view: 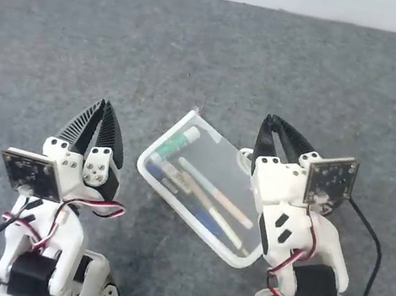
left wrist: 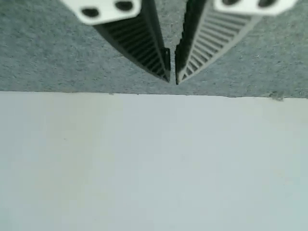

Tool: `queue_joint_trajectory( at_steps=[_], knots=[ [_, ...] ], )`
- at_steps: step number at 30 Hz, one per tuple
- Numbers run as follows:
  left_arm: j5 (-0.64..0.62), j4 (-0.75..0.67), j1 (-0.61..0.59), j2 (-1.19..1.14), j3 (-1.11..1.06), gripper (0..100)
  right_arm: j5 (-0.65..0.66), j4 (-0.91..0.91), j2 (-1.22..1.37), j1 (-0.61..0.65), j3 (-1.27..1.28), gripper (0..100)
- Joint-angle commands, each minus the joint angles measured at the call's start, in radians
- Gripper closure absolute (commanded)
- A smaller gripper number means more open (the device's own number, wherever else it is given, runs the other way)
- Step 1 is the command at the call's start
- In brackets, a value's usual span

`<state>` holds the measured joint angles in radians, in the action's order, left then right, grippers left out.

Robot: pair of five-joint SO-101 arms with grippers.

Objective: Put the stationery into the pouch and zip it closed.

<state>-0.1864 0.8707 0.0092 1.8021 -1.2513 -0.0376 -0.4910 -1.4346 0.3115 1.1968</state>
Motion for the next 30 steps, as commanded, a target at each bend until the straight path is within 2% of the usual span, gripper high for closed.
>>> queue_joint_trajectory(
  at_steps=[1, 4, 10, 17, 22, 26, 30],
  knots=[
    [-0.008, -0.032, 0.002, 0.023, 0.015, 99, -0.005, 0.031, -0.071, -0.01, -0.014, 99.1],
    [-0.002, -0.031, 0.0, 0.023, 0.013, 99, -0.005, 0.025, -0.124, -0.01, -0.012, 99.1],
    [0.106, 0.009, 0.0, 0.023, 0.002, 99, -0.005, 0.022, -0.228, -0.01, 0.018, 99.0],
    [0.104, 0.087, 0.0, 0.023, -0.001, 99, -0.005, 0.022, -0.381, -0.01, 0.167, 98.9],
    [0.104, 0.152, -0.003, 0.023, -0.054, 99, -0.005, 0.03, -0.38, -0.01, 0.213, 98.8],
    [0.106, 0.049, -0.081, 0.023, -0.147, 99, -0.008, 0.031, -0.381, -0.012, 0.247, 98.8],
    [0.109, -0.189, -0.178, 0.023, -0.3, 99, -0.011, 0.031, -0.381, -0.012, 0.313, 98.8]
  ],
)
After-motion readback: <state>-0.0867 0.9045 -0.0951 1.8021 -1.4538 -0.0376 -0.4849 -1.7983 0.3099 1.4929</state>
